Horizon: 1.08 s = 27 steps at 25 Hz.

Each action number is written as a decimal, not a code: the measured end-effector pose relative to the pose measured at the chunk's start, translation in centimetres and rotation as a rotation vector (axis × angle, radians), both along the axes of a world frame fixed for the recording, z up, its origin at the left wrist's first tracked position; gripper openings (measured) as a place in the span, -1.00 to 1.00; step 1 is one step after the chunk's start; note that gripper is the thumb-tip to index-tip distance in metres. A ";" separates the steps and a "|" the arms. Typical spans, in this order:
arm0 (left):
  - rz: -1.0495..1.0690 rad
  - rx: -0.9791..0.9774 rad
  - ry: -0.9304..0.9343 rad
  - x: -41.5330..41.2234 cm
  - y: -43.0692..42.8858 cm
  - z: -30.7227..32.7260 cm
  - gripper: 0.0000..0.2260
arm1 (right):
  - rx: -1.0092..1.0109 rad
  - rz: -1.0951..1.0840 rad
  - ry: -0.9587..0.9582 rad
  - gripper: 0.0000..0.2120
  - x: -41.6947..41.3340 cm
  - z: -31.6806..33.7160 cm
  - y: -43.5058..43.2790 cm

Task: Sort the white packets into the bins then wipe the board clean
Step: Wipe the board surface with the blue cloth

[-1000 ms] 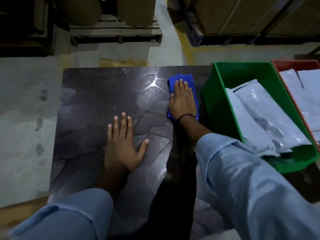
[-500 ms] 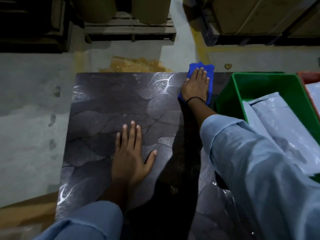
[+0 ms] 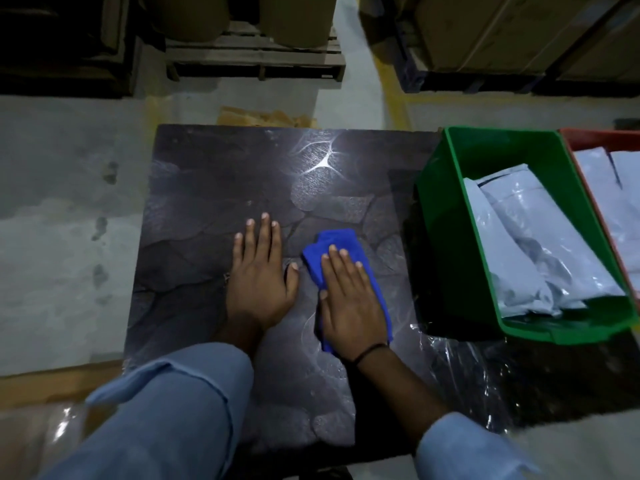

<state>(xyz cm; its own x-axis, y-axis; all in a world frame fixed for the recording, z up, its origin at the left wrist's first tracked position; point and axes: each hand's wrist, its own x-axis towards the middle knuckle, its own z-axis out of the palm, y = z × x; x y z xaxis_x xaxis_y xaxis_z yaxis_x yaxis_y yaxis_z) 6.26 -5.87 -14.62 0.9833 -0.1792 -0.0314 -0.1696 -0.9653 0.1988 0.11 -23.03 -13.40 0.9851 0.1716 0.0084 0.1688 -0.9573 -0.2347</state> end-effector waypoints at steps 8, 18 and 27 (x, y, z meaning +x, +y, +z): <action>0.026 -0.013 -0.032 -0.1 0.1 -0.4 -0.29 | -0.109 -0.250 0.013 -0.44 22.9 -0.9 -5.6; 0.019 -0.020 -0.024 -0.1 0.3 -0.5 -0.30 | -0.141 0.054 0.031 -0.45 28.7 -0.5 -3.5; 0.014 -0.030 -0.066 -6.5 1.0 -0.7 -0.39 | -0.076 0.379 0.002 -0.45 4.7 -0.3 -1.4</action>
<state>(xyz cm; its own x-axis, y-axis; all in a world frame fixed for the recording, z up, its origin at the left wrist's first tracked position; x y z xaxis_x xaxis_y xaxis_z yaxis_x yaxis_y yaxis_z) -0.20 -4.86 -15.33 0.9855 -0.1651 0.0391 -0.1697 -0.9614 0.2167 4.80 -24.43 -13.66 0.8518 0.5235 -0.0198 0.5135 -0.8418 -0.1664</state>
